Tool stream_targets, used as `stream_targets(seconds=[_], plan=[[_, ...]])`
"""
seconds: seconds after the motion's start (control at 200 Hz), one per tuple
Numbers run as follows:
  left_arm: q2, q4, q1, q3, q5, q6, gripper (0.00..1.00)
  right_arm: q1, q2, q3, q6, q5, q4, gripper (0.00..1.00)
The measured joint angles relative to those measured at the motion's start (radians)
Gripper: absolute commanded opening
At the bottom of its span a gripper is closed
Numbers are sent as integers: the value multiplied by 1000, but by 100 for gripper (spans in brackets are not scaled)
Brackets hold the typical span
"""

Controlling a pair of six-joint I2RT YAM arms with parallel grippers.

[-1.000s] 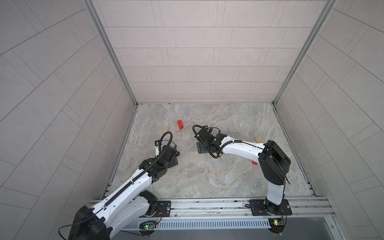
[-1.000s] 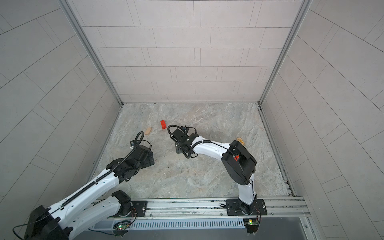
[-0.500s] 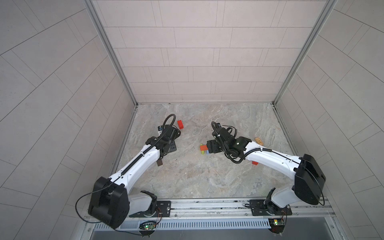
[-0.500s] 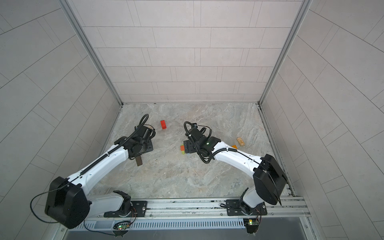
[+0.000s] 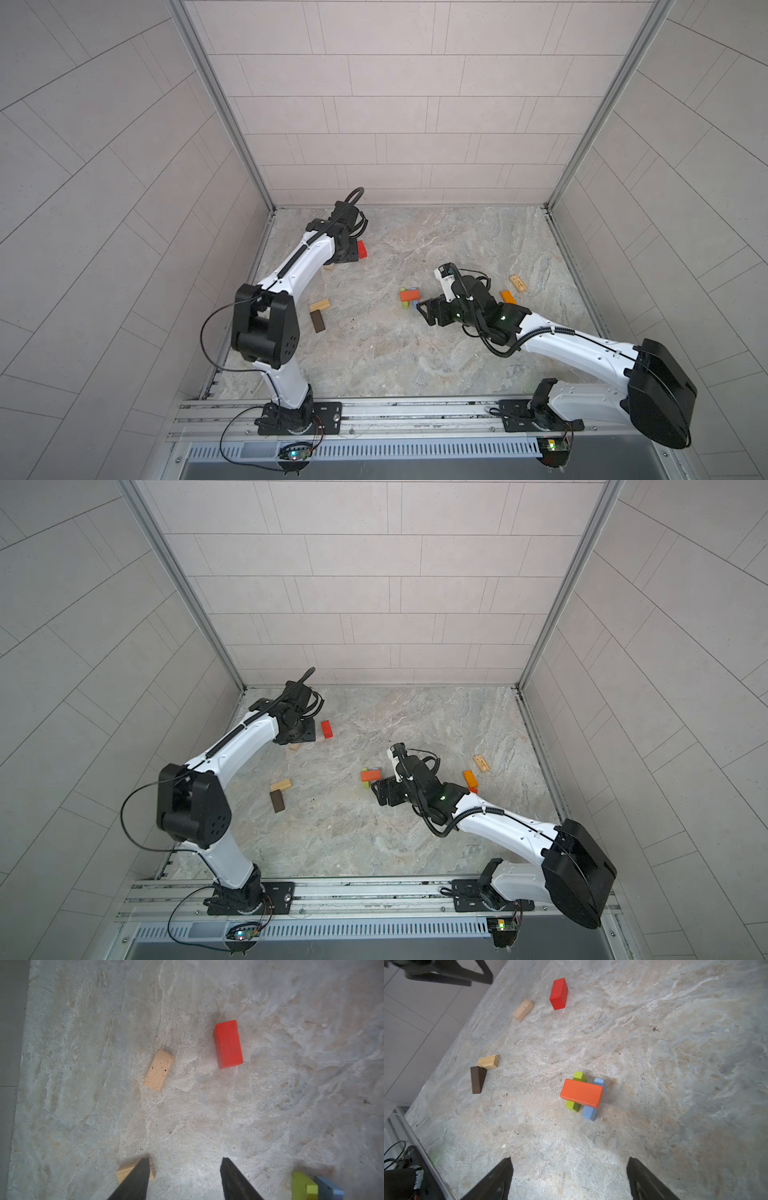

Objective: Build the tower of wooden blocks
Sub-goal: 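Lower the orange block across the lime green and blue blocks and release, then grasp the light wood plank with the left gripper while the right gripper withdraws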

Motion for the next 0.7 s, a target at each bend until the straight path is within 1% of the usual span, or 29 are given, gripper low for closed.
stream_targets(seconds=[0.135, 0.275, 0.435, 0.701], plan=[[132, -21, 32, 39, -11, 53, 66, -14, -17, -48, -3, -46, 71, 87], [226, -32, 64, 48, -10, 97, 70, -26, -17, -98, -11, -92, 121, 87], [281, -24, 97, 80, 15, 151, 75, -33, -17, -150, -9, -140, 164, 87], [349, -2, 171, 164, 70, 242, 76, -33, 9, -160, 11, -195, 248, 87]])
